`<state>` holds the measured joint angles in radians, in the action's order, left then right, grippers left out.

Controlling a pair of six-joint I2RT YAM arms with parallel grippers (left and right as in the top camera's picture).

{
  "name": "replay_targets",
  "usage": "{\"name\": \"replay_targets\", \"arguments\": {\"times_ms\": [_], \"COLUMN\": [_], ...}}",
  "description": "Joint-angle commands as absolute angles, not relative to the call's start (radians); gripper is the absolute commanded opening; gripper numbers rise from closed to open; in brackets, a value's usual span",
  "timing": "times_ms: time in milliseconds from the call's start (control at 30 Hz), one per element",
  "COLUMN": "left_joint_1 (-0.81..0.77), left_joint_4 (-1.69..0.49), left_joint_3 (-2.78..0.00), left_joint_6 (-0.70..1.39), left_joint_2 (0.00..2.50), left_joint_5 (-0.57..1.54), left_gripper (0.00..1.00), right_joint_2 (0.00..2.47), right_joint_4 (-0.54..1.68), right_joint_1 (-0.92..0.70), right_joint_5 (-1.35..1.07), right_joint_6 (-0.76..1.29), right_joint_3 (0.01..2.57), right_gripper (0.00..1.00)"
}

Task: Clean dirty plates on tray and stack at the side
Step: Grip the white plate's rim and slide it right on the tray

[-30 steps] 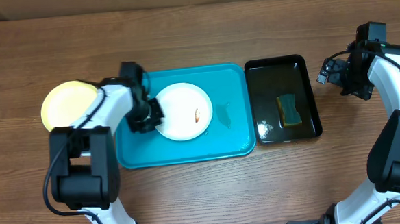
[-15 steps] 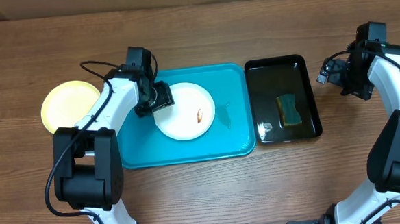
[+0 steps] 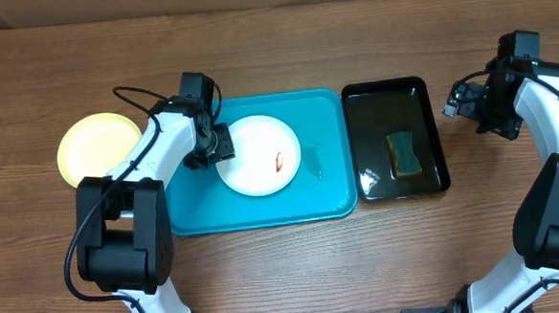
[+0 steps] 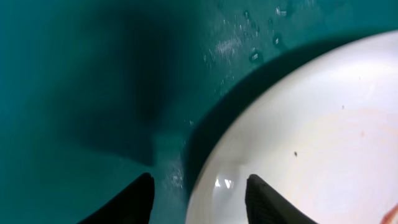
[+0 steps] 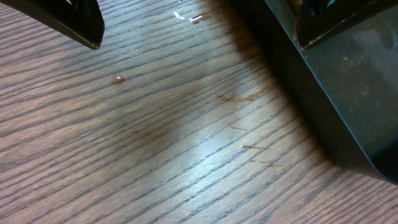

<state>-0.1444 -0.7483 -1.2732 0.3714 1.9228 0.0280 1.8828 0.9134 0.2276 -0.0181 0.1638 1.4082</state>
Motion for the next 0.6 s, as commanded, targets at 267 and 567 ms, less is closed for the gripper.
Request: {"name": "replay_targets", "arguments": {"times_ms": [267, 567], "left_joint_1": [-0.184, -0.191], "left_joint_4": [-0.690, -0.708], "left_joint_3": [-1.239, -1.222], "left_joint_6": [0.307, 0.318], "left_joint_2": [1.942, 1.939], "left_joint_5": [0.000, -0.016], "left_gripper": [0.38, 0.04], "right_joint_2": [1.881, 1.881], "right_joint_4": [0.910, 0.910], "right_joint_1": [0.227, 0.227], "right_joint_5": [-0.008, -0.008], "right_joint_6": [0.172, 0.172], "right_joint_3": [1.434, 1.434], "right_gripper": [1.00, 1.00]}}
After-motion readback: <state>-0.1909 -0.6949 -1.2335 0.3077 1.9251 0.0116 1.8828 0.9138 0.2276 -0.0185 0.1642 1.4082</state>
